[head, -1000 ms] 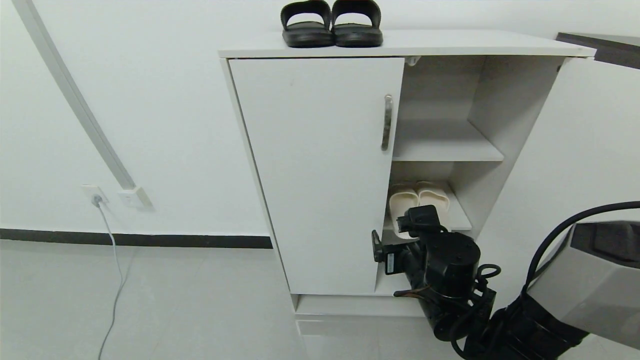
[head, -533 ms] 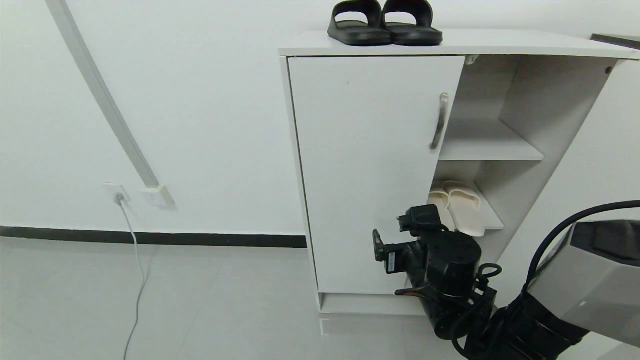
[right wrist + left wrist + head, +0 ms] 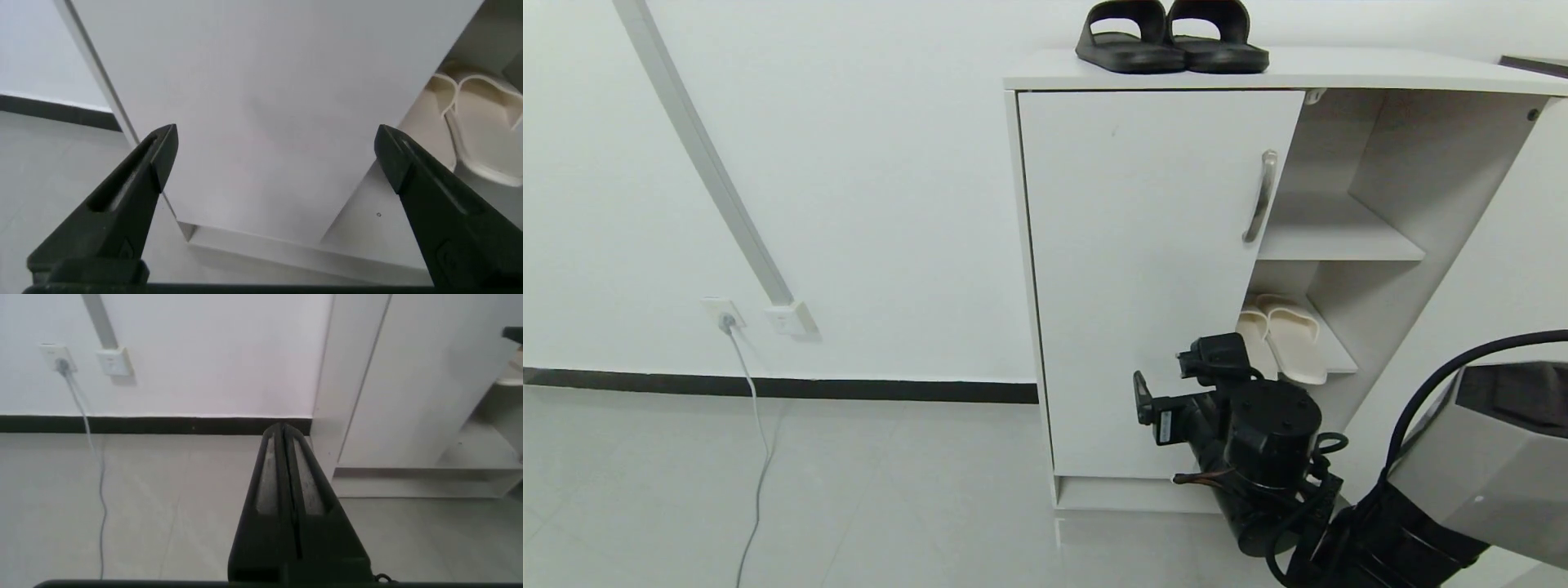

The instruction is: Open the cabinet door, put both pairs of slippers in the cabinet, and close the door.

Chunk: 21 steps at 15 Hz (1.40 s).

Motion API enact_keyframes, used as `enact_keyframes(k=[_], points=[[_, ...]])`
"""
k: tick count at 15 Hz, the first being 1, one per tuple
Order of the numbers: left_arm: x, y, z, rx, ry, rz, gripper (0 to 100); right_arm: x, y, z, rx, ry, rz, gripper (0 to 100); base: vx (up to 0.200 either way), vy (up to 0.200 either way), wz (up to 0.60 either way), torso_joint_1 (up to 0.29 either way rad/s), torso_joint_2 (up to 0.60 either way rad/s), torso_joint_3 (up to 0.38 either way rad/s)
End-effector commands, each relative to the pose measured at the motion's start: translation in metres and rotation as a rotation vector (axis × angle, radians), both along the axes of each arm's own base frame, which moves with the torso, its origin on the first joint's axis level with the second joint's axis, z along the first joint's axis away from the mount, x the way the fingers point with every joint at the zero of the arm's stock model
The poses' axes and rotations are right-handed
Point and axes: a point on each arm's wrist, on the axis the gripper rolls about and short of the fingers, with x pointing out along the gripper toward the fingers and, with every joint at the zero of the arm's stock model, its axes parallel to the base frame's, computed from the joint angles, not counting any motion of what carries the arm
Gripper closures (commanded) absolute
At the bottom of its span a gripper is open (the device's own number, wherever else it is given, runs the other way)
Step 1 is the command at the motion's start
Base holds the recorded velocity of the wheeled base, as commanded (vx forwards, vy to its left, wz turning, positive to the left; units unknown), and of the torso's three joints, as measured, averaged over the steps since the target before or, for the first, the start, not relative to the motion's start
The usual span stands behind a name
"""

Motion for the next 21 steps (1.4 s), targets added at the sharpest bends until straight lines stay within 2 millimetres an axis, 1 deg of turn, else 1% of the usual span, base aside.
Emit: enact_keyframes(k=[1, 6, 16, 19, 21], points=[[0.0001, 0.0, -0.0001, 0.0, 0.002, 0.001, 100, 0.0019, -0.0052, 0.0009, -0.006, -0.013, -0.006, 0, 0.0, 0.0, 0.0, 0.0, 0.0, 0.0], [0.0001, 0.0, -0.0001, 0.0, 0.002, 0.001, 100, 0.0014, -0.0084, -0.0036, -0.048, -0.005, 0.023, 0, 0.0, 0.0, 0.0, 0.0, 0.0, 0.0], [0.0001, 0.0, -0.0001, 0.0, 0.002, 0.001, 100, 0.0016, -0.0081, -0.0062, -0.055, 0.002, 0.028, 0, 0.0, 0.0, 0.0, 0.0, 0.0, 0.0], [0.0001, 0.0, -0.0001, 0.0, 0.002, 0.001, 100, 0.0018, -0.0079, -0.0071, -0.059, 0.003, 0.028, 0, 0.0, 0.0, 0.0, 0.006, -0.17, -0.255], [0.0001, 0.0, -0.0001, 0.0, 0.002, 0.001, 100, 0.002, -0.0077, -0.0082, -0.062, 0.005, 0.028, 0, 0.0, 0.0, 0.0, 0.049, -0.48, -0.361]])
